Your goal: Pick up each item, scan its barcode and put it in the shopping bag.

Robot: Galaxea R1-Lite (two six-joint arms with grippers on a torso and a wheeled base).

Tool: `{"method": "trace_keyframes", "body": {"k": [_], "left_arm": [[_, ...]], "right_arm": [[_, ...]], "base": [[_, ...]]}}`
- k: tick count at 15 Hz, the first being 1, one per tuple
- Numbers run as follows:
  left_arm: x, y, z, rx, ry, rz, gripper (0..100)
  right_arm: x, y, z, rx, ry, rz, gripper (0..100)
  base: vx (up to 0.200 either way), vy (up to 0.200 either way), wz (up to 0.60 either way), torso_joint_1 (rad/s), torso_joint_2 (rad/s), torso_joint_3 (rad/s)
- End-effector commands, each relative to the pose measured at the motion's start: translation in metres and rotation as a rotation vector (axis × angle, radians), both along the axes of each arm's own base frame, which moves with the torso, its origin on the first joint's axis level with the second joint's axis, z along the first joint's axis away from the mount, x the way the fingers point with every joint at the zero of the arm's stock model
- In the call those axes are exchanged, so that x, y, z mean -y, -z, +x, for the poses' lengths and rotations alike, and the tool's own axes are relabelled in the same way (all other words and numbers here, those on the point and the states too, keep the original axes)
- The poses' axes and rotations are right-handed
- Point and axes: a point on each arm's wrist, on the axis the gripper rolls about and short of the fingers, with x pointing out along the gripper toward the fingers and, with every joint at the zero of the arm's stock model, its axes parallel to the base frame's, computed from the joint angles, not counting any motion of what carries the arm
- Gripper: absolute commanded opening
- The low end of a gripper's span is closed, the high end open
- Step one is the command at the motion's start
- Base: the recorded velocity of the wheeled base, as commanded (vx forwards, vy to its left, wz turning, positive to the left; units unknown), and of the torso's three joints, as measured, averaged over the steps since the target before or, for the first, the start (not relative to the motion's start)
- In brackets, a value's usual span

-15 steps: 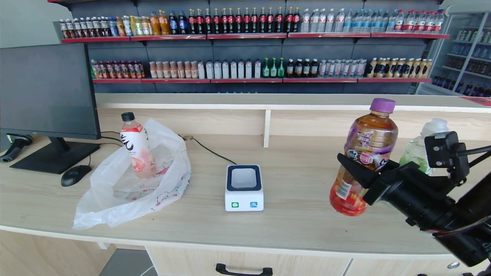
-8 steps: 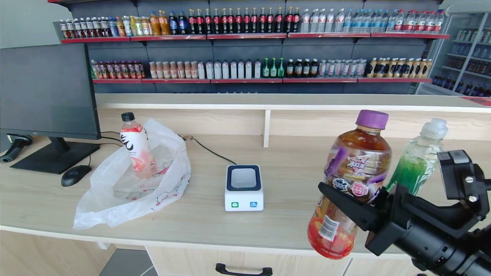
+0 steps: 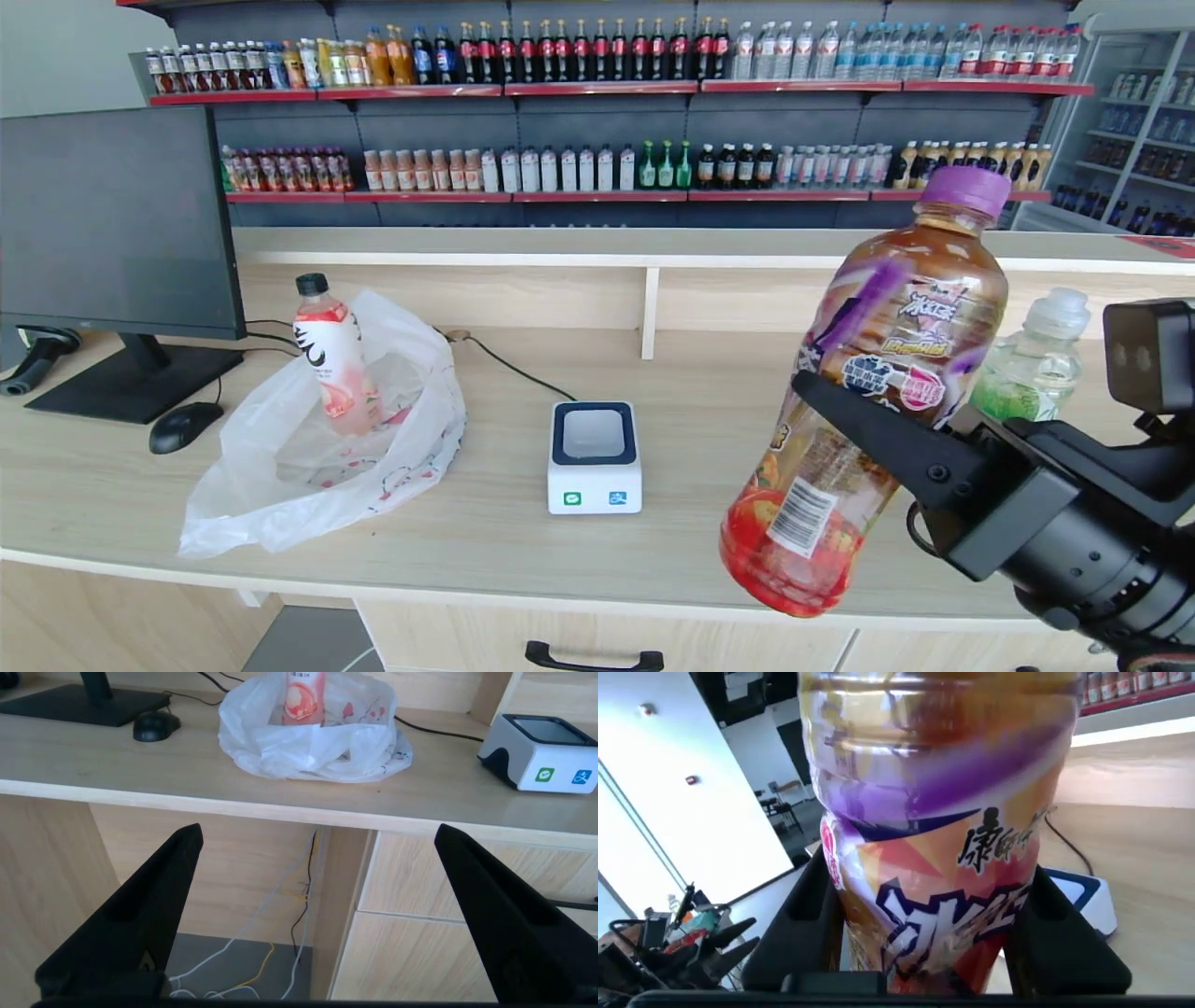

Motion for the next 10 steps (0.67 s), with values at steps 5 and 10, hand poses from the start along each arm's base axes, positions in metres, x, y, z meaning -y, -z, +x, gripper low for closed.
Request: {"method": "trace_keyframes", "body": {"k": [5, 10], "left_arm": [[0.000, 0.000, 0.000, 0.000, 0.000, -0.001, 100], [0.000, 0.000, 0.000, 0.000, 0.000, -0.001, 100]], "right_arm": [[0.000, -0.012, -0.002, -0.008, -0.069, 0.071, 0], [0.004, -0.027, -0.006, -0.021, -0.103, 0.161, 0]], "base": [[0.000, 0.000, 0.00, 0.000, 0.00, 0.000], [0.000, 0.000, 0.00, 0.000, 0.00, 0.000]]}}
